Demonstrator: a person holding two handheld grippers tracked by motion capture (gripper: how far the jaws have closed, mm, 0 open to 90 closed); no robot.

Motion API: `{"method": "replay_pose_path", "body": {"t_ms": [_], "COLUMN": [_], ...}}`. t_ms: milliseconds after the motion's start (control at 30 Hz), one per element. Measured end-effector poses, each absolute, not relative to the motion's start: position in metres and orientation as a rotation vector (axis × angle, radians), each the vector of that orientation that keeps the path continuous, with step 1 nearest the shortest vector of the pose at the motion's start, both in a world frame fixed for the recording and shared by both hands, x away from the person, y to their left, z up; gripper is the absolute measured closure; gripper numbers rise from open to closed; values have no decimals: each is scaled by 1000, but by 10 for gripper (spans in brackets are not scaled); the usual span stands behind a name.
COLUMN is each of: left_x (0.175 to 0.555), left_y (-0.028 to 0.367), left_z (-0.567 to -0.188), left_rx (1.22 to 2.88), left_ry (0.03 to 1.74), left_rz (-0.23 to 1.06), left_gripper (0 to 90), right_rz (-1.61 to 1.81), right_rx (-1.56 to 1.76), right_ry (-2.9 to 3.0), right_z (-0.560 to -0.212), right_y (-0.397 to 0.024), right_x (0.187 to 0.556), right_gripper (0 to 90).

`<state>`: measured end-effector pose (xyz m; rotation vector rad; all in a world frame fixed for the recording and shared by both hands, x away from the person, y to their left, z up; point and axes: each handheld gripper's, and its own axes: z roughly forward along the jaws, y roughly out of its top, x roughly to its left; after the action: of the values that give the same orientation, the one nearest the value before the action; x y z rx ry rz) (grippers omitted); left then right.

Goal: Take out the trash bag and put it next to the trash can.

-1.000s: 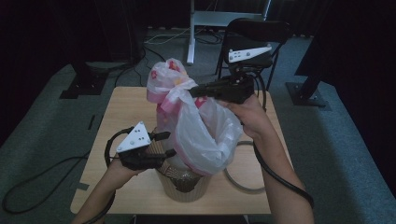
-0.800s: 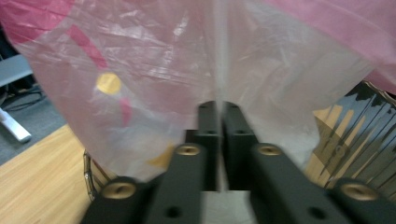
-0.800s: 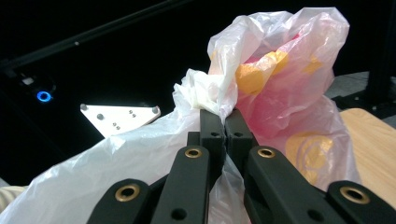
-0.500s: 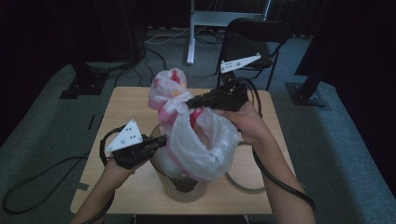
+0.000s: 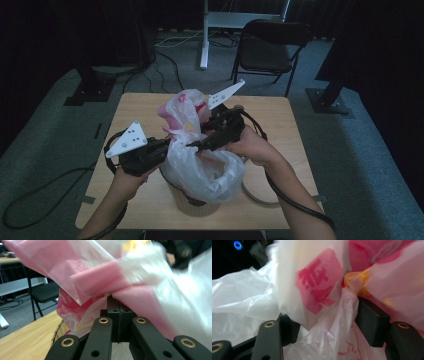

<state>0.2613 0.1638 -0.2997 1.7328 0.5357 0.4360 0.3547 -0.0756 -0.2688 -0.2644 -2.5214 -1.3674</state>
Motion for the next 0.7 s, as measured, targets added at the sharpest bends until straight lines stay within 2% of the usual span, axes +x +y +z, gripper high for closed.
{"method": "replay_pose_path", "body": {"t_ms": [100,233,267,300,600,700], "left_x": [262,263,263,263,259,254], "left_y": [165,165,165,166,177,182], "left_z": [-299,-302,-303,-304,-316,-324], "left_rx": [1708,1706,1713,1722,1811,1841], "left_ry": [535,550,549,545,558,561], "left_rz": [428,420,418,421,400,405], "left_gripper": [898,894,872,828,380,310], "right_rz": [-1333,-1292,-1290,-1271,-1297,-1303], "right_rx": [-253,-198,-193,-201,-220,-238], "right_ry": [-2541,-2584,-2597,-2608,-2618,-2616], "right_z": [-272,-278,-279,-280,-278,-276], "right_y": [-73,-72,-72,-72,-85,-89], "right_x": [355,352,352,353,359,361], "right_gripper": [494,766,854,878,896,896]}}
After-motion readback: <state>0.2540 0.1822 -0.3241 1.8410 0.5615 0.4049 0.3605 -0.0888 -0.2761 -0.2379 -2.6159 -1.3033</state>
